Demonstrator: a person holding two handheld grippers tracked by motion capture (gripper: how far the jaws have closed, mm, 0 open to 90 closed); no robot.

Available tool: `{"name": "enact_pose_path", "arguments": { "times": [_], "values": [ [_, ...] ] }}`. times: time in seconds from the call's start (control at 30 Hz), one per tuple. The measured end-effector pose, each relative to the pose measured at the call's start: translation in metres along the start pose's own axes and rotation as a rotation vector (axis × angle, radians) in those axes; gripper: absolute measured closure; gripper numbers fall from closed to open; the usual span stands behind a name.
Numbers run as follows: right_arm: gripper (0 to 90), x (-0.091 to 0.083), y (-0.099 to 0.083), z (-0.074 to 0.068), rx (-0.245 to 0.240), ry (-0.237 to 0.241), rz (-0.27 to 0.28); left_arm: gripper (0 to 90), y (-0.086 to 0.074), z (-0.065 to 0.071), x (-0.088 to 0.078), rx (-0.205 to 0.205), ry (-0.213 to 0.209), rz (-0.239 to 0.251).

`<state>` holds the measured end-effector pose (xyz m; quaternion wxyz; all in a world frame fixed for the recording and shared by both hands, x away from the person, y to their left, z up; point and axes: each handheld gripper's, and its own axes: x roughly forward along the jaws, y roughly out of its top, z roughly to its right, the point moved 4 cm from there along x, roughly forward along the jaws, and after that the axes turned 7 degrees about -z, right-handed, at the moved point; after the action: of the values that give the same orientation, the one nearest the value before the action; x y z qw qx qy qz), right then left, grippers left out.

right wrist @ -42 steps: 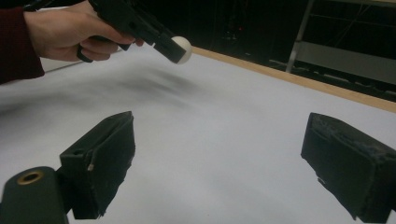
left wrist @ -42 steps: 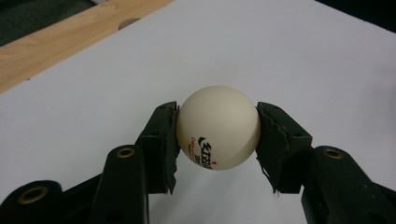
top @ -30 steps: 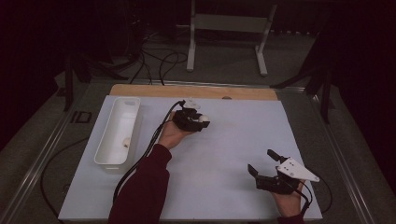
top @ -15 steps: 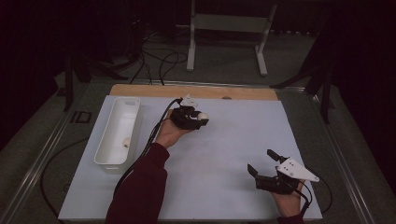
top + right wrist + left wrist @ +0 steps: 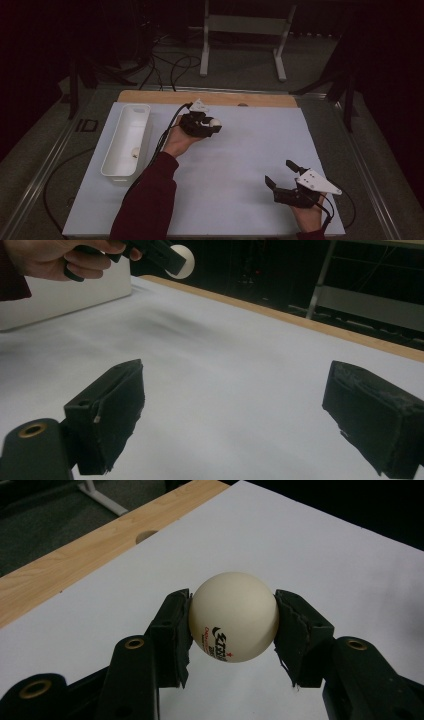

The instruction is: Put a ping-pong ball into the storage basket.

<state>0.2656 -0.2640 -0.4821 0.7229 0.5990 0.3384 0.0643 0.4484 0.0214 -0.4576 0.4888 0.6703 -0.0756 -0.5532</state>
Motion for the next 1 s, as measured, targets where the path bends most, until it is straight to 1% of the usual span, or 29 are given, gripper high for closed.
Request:
{"name": "enact_pose_path", "arguments": {
  "times": [0.23, 0.33, 0.73, 1.0],
  "values": [
    [9.5, 0.000, 0.000, 0.000, 0.000, -0.001, -0.001, 51.6, 0.001, 0.001, -0.004, 0.000, -0.009, 0.007],
    [9.5, 0.000, 0.000, 0.000, 0.000, -0.001, -0.001, 51.6, 0.002, 0.002, -0.006, 0.006, -0.012, 0.009],
    [9.5, 0.001, 0.000, -0.001, -0.002, 0.001, 0.000, 51.6, 0.003, 0.003, -0.014, 0.019, -0.020, 0.003],
    [9.5, 0.001, 0.000, -0.001, -0.002, 0.003, 0.000, 51.6, 0.005, 0.004, -0.020, 0.019, -0.024, 0.016]
  ]
}}
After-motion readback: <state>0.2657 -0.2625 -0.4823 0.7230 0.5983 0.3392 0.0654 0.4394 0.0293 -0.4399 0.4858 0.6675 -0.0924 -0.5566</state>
